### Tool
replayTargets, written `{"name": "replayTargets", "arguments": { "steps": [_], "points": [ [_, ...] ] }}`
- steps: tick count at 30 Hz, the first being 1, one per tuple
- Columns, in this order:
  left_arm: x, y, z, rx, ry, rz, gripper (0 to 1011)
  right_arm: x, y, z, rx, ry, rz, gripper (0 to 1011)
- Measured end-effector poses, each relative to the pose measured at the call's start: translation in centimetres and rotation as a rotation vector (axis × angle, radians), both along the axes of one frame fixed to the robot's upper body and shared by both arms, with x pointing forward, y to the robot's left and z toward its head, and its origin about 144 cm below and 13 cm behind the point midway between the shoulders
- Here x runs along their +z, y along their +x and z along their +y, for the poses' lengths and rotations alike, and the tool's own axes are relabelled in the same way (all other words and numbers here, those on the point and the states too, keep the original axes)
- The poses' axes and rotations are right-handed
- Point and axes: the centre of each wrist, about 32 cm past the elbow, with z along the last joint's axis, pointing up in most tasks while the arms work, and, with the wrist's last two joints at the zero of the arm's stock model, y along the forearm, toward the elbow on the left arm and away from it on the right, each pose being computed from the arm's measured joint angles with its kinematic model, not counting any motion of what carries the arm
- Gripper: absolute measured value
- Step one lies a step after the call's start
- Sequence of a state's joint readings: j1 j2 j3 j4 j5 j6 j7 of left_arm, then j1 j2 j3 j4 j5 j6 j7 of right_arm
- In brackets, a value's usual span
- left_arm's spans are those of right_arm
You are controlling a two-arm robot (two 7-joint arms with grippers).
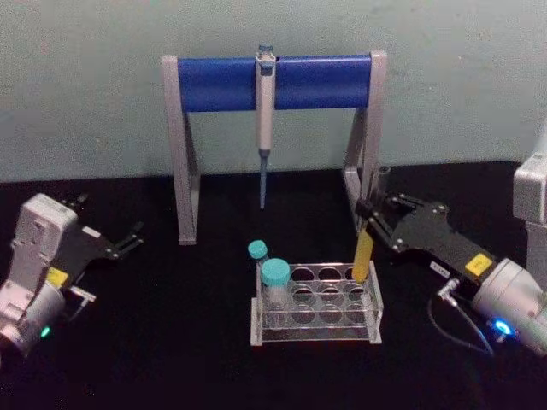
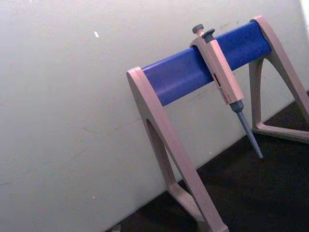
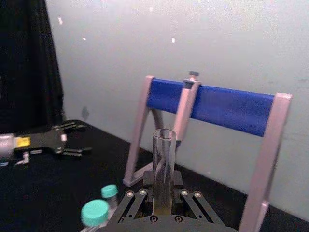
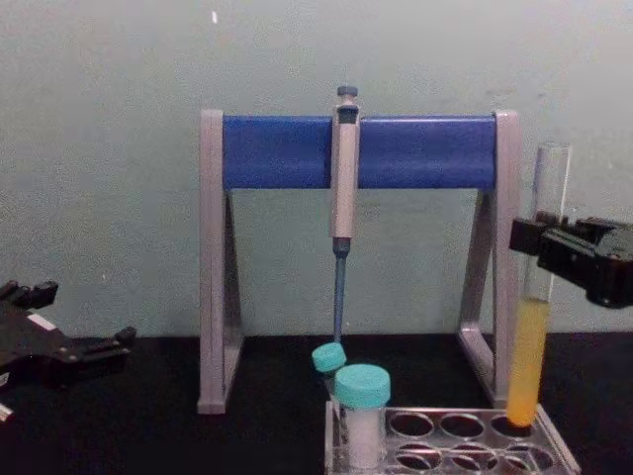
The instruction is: Pick up the test tube from the test tube rack, shake it, then place it back into the test tube rack.
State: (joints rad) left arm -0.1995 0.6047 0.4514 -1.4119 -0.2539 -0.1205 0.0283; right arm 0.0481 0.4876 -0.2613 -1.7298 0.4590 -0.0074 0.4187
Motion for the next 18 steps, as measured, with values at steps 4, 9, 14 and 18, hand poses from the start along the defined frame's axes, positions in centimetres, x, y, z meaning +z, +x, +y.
{"name": "replayTargets", "arguments": {
  "steps": [4, 9, 14, 18],
  "points": [
    [0.0, 0.0, 0.0, 0.0, 0.0, 0.0, 1010, 0.0, -0.7, 0.3, 0.037, 0.002, 0.001, 220],
    [0.0, 0.0, 0.0, 0.0, 0.0, 0.0, 1010, 0.0, -0.9, 1.2, 0.084, 0.009, 0.002, 220],
    [0.0, 0.0, 0.0, 0.0, 0.0, 0.0, 1010, 0.1, -0.4, 2.3, 0.115, 0.012, 0.0, 220],
    [0.0, 0.0, 0.0, 0.0, 0.0, 0.0, 1010, 0.0, 0.4, 3.2, 0.123, 0.01, -0.005, 220]
  ]
}}
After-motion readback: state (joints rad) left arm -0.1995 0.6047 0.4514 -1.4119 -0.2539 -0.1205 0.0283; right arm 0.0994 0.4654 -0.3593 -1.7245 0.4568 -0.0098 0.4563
